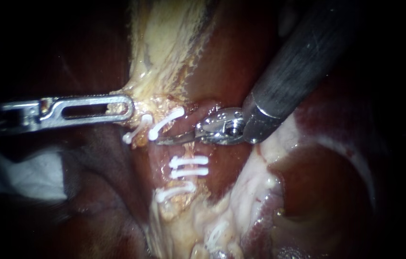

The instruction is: Go back from the cut right tube

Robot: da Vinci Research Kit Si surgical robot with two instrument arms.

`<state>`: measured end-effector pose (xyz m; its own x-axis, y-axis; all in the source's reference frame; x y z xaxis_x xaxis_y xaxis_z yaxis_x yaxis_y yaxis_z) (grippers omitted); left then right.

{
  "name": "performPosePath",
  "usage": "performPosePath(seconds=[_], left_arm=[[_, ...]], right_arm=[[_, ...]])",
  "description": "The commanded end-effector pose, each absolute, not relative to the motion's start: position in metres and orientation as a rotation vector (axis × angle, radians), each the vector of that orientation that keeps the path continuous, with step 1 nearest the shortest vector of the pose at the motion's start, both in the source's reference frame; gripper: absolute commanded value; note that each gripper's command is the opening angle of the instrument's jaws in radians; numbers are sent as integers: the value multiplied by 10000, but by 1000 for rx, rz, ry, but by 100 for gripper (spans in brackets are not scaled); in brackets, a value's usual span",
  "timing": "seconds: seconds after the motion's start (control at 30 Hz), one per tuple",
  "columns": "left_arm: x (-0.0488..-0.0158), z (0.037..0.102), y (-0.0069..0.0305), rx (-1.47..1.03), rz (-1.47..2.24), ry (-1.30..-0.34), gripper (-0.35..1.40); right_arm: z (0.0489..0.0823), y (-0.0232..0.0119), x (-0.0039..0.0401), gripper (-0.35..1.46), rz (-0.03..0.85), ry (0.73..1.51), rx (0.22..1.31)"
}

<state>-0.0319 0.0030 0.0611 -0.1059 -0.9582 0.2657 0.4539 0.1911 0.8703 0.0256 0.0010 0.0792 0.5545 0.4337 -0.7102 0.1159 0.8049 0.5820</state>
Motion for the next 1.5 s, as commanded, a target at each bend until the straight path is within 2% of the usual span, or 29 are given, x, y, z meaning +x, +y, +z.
performPosePath(seconds=[0.03, 0.23, 0.27, 0.43, 0.63, 1.07, 1.27, 1.3, 1.5], left_arm=[[-319, 611, 30, 619, -1330, -1084, -35], [-318, 611, 30, 620, -1329, -1084, -35], [-318, 611, 30, 620, -1329, -1083, -35], [-318, 611, 30, 620, -1329, -1084, -35], [-318, 611, 30, 620, -1329, -1084, -35], [-317, 613, 31, 621, -1328, -1084, -35], [-316, 614, 31, 620, -1327, -1084, -35], [-316, 615, 31, 620, -1327, -1084, -35], [-314, 622, 33, 620, -1324, -1085, -35]], right_arm=[[792, 9, 256, -35, 202, 980, 631], [792, 9, 257, -35, 210, 988, 622], [792, 9, 257, -30, 211, 987, 619], [792, 10, 257, 27, 217, 1001, 619], [792, 9, 257, 66, 222, 1003, 611], [787, 8, 252, 91, 220, 1004, 614], [775, 9, 244, 111, 182, 1023, 591], [772, 9, 241, 119, 172, 1031, 575], [755, 7, 226, 136, 116, 1052, 528]])
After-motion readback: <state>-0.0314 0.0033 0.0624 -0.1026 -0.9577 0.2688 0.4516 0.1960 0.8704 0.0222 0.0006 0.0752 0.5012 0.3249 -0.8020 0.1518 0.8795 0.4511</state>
